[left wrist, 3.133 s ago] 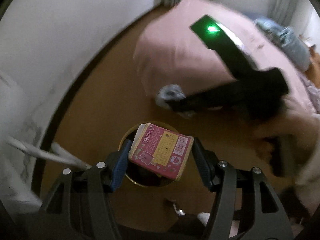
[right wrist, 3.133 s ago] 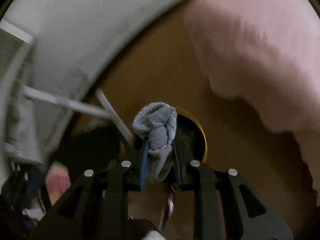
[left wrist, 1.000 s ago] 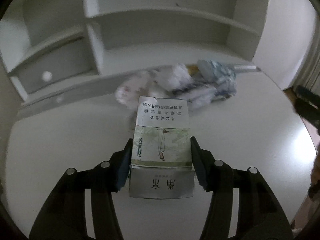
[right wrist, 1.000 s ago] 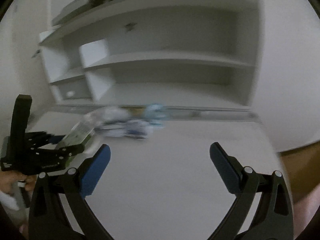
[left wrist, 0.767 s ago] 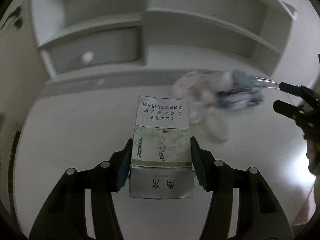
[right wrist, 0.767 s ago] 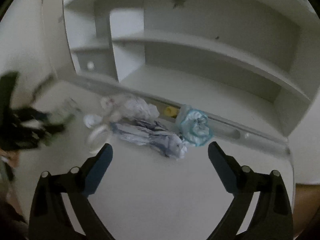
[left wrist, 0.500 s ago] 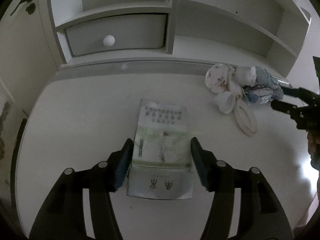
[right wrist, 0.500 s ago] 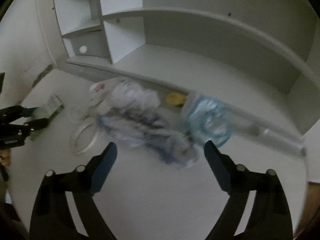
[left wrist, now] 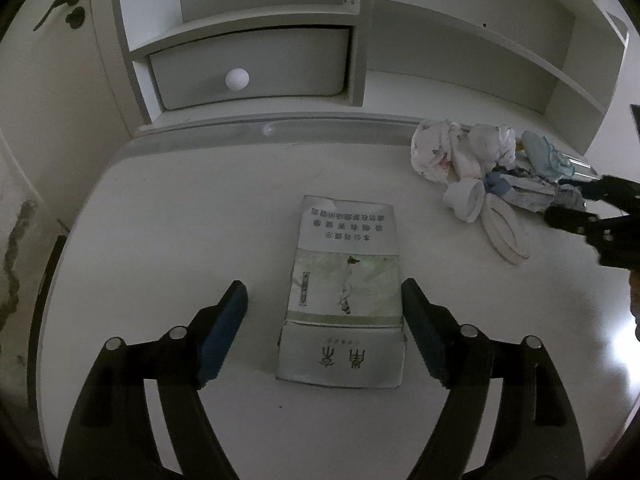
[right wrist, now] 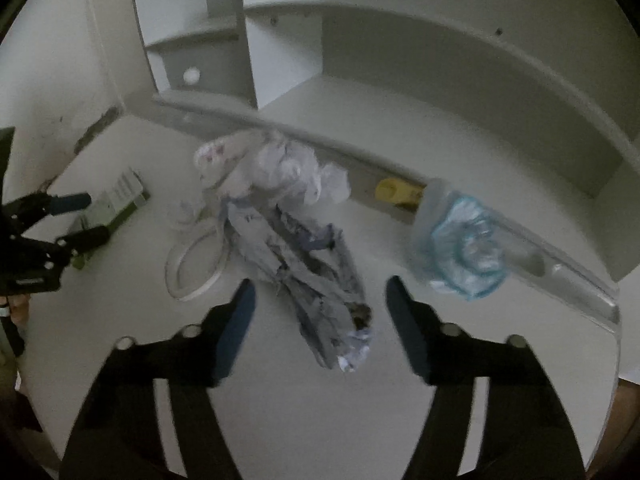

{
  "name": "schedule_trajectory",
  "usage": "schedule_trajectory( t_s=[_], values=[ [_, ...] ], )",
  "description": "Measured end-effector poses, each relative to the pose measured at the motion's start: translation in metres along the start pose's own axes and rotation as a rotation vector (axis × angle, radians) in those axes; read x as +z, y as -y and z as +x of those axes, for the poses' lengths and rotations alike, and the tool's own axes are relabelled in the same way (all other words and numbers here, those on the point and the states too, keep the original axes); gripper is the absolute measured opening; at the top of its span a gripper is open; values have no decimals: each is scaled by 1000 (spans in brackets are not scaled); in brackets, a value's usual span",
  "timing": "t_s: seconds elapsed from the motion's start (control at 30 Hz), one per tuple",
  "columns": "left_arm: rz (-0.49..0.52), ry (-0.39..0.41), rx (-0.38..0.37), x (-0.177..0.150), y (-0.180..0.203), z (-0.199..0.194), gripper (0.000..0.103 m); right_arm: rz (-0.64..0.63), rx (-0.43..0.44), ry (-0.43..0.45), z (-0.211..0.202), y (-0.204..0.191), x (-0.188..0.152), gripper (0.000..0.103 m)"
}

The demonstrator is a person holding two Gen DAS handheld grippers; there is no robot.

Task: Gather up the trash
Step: 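Grasp the green-white box with the left tool while the right tool grasps the crumpled printed wrapper, then carry the box and wrapper over the floor bin and open both tools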

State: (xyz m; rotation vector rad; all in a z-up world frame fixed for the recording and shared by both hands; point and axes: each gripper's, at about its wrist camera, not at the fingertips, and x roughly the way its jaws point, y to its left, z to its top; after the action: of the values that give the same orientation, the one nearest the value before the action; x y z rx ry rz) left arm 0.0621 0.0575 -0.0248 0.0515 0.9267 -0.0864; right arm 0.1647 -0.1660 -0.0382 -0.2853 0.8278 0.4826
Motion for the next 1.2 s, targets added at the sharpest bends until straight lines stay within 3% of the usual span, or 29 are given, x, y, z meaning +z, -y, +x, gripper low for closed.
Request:
schedule_trajectory(
  t_s=[0.03,0.07,0.1,0.17,0.4,0.47,0.53,0.7,0.8,1.0,1.07,1.2],
  values=[
    [0,2,-1,0,-1,-1,74,6,4,-13,4,-1,0,47],
    [-1,6,-7,0,-2,-2,55,18,8,1,3,0,0,39],
    [-11,12,-23,0,-4,-4,54,37,22,0,1,1,-1,37],
    [-40,13,-59,0,-9,-7,54,74,22,28,-8,3,-2,36],
    [-68,64,-71,1,-17,-25,54,170,-26,157,-72,21,-18,36],
    [-77,70,-89,1,-18,-29,54,183,-74,126,-68,27,-33,36],
    [-77,76,-96,0,-15,-33,54,218,-69,82,-59,35,-50,36],
    [-52,92,-106,-2,0,-46,54,352,-106,182,-111,57,-103,36],
    [6,117,-121,-2,28,-55,54,444,-187,222,-159,77,-162,36],
    [147,128,-221,-5,105,-68,54,756,-282,229,-249,111,-328,36],
    [191,124,-261,-7,132,-73,54,855,-325,184,-261,117,-387,36],
    [286,120,-322,-17,191,-86,54,1033,-325,89,-250,133,-481,36]
  ],
)
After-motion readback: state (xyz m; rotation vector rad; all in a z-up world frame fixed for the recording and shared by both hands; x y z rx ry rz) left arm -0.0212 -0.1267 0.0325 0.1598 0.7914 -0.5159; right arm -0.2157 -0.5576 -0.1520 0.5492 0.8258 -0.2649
